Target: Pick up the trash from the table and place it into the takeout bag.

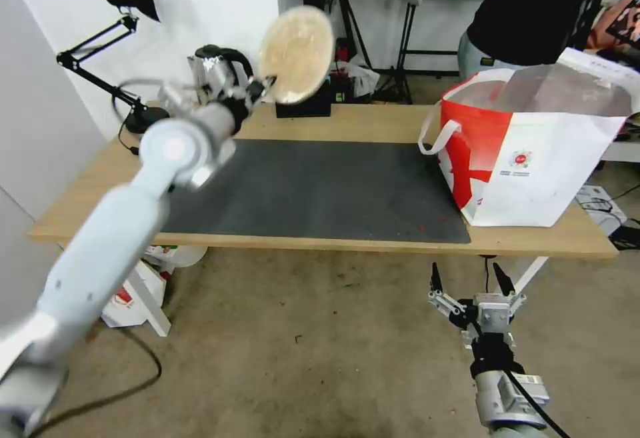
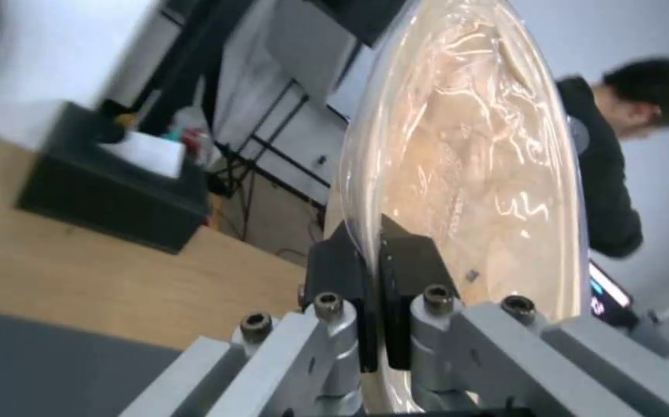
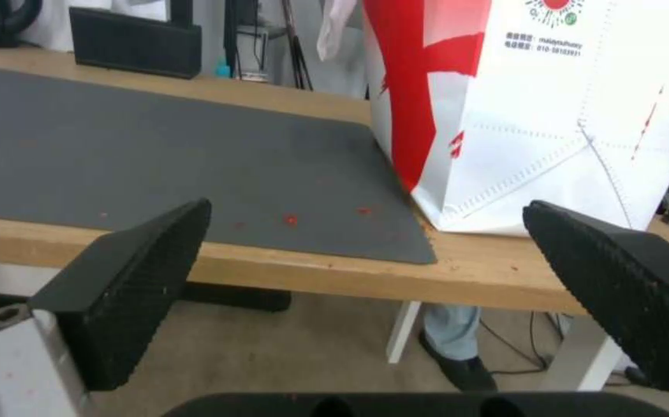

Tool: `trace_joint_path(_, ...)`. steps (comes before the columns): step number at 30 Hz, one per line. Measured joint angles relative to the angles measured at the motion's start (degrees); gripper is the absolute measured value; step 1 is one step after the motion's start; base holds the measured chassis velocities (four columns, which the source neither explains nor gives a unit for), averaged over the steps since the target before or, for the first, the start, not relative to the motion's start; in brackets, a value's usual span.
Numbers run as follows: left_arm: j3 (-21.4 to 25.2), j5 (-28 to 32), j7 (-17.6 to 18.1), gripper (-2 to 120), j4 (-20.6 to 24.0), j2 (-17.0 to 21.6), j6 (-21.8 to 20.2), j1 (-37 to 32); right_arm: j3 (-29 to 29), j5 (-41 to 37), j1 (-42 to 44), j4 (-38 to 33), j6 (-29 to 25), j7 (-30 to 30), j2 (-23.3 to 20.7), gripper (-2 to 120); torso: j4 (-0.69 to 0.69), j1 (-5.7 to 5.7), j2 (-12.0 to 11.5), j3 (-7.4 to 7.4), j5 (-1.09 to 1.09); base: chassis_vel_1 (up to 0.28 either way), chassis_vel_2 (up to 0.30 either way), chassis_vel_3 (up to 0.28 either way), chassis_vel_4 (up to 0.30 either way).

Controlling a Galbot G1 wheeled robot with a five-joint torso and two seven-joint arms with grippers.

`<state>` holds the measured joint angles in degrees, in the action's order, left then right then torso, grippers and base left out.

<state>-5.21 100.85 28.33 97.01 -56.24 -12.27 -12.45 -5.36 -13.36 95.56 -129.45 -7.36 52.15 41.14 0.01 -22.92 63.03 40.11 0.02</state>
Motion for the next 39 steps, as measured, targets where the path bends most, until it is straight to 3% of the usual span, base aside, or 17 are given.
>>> trace_joint_path(2,-5.1,0.2,-2.5,1,-4.6,-1.3,1.1,5.0,0.0,0.0,0.0,0.0,0.0,0.0,0.0,100,0.00,0.00,0.0,0.00,-0.03,0.000,0.000,0.000,0.000)
trace_joint_path(4,-6.9,0.2,-3.8,1,-6.5,-2.1,1.6,7.0,0.0,0.0,0.0,0.0,0.0,0.0,0.0,100,0.00,-0.01,0.0,0.01,-0.01,0.000,0.000,0.000,0.000)
trace_joint_path(7,-12.6,-0.3,-10.2,1,-13.0,-5.2,3.6,14.1,0.0,0.0,0.0,0.0,0.0,0.0,0.0,100,-0.03,-0.01,0.0,0.00,0.01,0.000,0.000,0.000,0.000)
trace_joint_path(8,-12.6,-0.3,-10.2,1,-13.0,-5.2,3.6,14.1,0.0,0.0,0.0,0.0,0.0,0.0,0.0,100,-0.03,-0.01,0.0,0.00,0.01,0.000,0.000,0.000,0.000)
trace_joint_path(11,-18.0,-0.5,-17.3,1,-20.3,-8.6,4.7,20.4,0.0,0.0,0.0,0.0,0.0,0.0,0.0,100,-0.01,-0.01,0.0,0.00,0.01,0.000,0.000,0.000,0.000)
trace_joint_path(12,-18.0,-0.5,-17.3,1,-20.3,-8.6,4.7,20.4,0.0,0.0,0.0,0.0,0.0,0.0,0.0,100,-0.01,-0.01,0.0,0.00,0.01,0.000,0.000,0.000,0.000)
trace_joint_path(16,-25.4,-0.5,-23.6,1,-28.8,-13.7,5.3,26.4,0.0,0.0,0.0,0.0,0.0,0.0,0.0,100,-0.01,-0.02,0.0,0.01,0.00,0.000,0.000,0.000,0.000)
trace_joint_path(17,-25.4,-0.5,-23.6,1,-28.8,-13.7,5.3,26.4,0.0,0.0,0.0,0.0,0.0,0.0,0.0,100,-0.01,-0.02,0.0,0.01,0.00,0.000,0.000,0.000,0.000)
trace_joint_path(19,-28.2,-0.8,-26.1,1,-33.1,-17.1,6.0,28.5,0.0,0.0,0.0,0.0,0.0,0.0,0.0,100,-0.02,-0.02,0.0,0.01,0.00,0.000,0.000,0.000,0.000)
trace_joint_path(26,-29.5,-1.1,-31.3,1,-39.9,-23.6,7.4,31.7,0.0,0.0,0.0,0.0,0.0,0.0,0.0,100,-0.02,0.00,0.0,0.01,0.00,0.000,0.000,0.000,0.000)
trace_joint_path(28,-30.2,-0.3,-34.5,1,-45.2,-27.5,7.6,34.4,0.0,0.0,0.0,0.0,0.0,0.0,0.0,100,0.00,0.00,0.0,0.00,0.00,0.000,0.000,0.000,0.000)
trace_joint_path(32,-31.1,0.3,-36.0,1,-49.2,-31.4,7.6,35.8,0.0,0.0,0.0,0.0,0.0,0.0,0.0,100,0.00,0.00,0.0,0.00,-0.01,0.000,0.000,0.000,0.000)
trace_joint_path(39,-35.2,0.8,-40.0,1,-53.1,-34.6,6.4,36.3,0.0,0.0,0.0,0.0,0.0,0.0,0.0,100,0.00,0.00,0.0,0.00,0.00,0.000,0.000,0.000,0.000)
